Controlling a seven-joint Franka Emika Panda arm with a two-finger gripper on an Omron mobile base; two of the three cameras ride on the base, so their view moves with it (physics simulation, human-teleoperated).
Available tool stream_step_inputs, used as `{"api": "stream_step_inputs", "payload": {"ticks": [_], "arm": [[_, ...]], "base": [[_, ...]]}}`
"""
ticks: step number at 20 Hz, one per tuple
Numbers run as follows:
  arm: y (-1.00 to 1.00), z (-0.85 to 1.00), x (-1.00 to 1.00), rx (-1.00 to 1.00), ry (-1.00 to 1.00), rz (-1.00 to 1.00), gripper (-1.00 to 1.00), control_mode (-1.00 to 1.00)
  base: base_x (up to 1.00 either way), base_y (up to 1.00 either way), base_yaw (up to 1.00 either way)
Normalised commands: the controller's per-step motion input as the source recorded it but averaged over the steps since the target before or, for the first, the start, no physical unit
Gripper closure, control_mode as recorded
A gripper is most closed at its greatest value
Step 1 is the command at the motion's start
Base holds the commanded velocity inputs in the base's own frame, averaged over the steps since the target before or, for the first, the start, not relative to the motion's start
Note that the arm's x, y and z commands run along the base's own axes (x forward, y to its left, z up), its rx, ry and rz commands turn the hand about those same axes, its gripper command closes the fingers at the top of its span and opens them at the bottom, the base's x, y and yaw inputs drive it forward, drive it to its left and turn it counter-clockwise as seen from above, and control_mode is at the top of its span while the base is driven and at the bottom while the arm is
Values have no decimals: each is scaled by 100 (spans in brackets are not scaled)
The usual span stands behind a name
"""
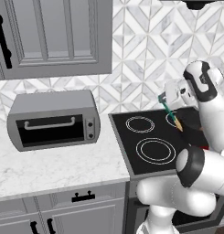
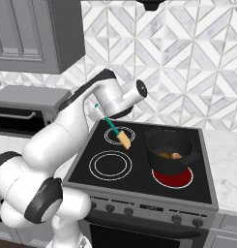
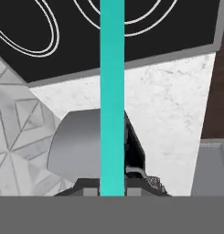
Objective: Put the onion and avocado in the pot. Retrieve the spatula and lightly stir the vegetables in the pot.
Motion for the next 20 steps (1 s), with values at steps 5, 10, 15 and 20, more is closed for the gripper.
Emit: {"api": "stream_step_inputs", "payload": {"ticks": [5,10,15,20], "arm": [[-50,33,24,23,-1,-54,100,-100],[-35,21,8,12,2,-36,100,-100],[-24,1,19,0,-5,-14,100,-100],[-68,10,41,5,-3,-34,100,-100]], "base": [[0,0,0],[0,0,0],[0,0,0],[0,0,0]]}}
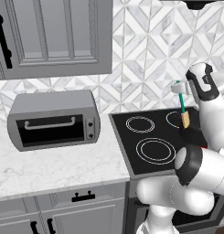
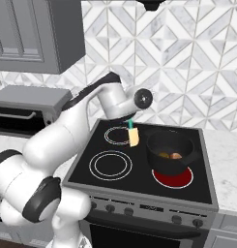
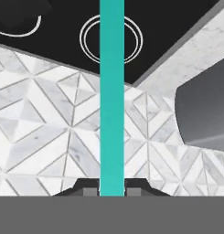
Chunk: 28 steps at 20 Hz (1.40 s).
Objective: Put the onion and avocado in the pot. Retrieve the spatula and lightly stir the vegetables in the pot.
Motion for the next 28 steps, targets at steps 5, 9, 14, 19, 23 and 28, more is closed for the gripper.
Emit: {"api": "stream_step_inputs", "payload": {"ticks": [5,9,14,19,23,28], "arm": [[-56,11,24,11,-6,-28,100,-100],[-69,6,19,8,-3,-27,100,-100],[-56,0,42,5,0,-22,100,-100],[-37,-9,41,2,0,-14,100,-100],[-56,-36,23,0,0,-13,100,-100],[-36,-47,1,0,0,-7,100,-100]], "base": [[0,0,0],[0,0,0],[0,0,0],[0,0,0],[0,0,0],[0,0,0]]}}
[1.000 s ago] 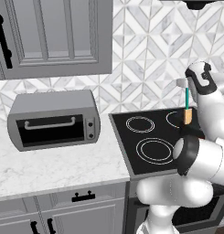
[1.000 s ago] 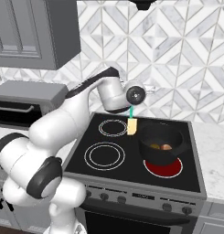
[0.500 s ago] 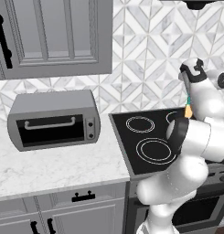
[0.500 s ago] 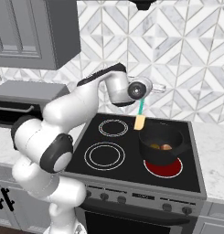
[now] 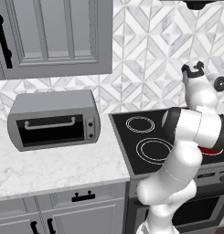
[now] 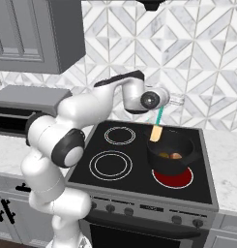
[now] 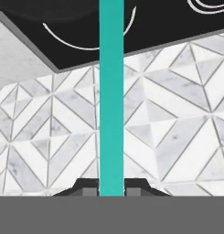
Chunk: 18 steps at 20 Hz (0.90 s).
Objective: Put the onion and avocado in the pot. Retrieve the spatula and lightly stir the vegetables in the pot.
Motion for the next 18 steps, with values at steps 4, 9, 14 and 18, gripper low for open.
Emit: {"api": "stream_step_inputs", "payload": {"ticks": [4,9,14,18], "arm": [[-5,-52,0,0,-4,0,100,-100],[-30,-38,-4,0,-6,0,100,-100],[-27,-46,-3,-2,-3,0,100,-100],[-18,-23,0,-1,-12,0,100,-100]], "base": [[0,0,0],[0,0,0],[0,0,0],[0,0,0]]}}
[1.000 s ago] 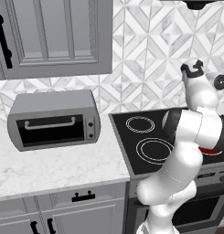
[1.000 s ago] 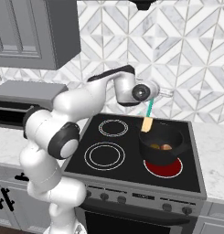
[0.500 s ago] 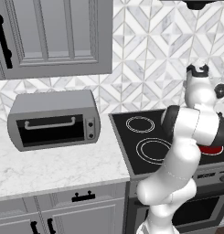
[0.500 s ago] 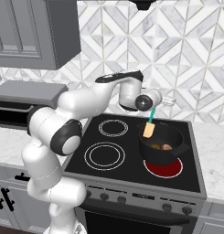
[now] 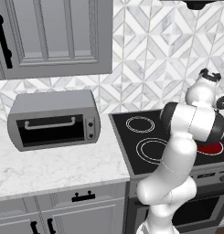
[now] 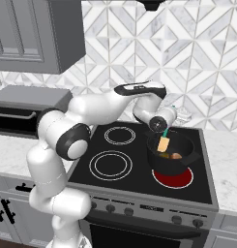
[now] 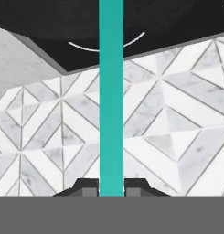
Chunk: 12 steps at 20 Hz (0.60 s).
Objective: Put the onion and avocado in the pot. Retrieve the spatula and lightly stir the vegetables in the pot.
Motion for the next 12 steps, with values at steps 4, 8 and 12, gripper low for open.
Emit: {"api": "stream_step_inputs", "payload": {"ticks": [4,8,12], "arm": [[0,-62,0,-10,0,7,100,-100],[0,-58,-1,-13,0,8,100,-100],[0,-22,-2,-26,0,10,100,-100]], "base": [[0,0,0],[0,0,0],[0,0,0]]}}
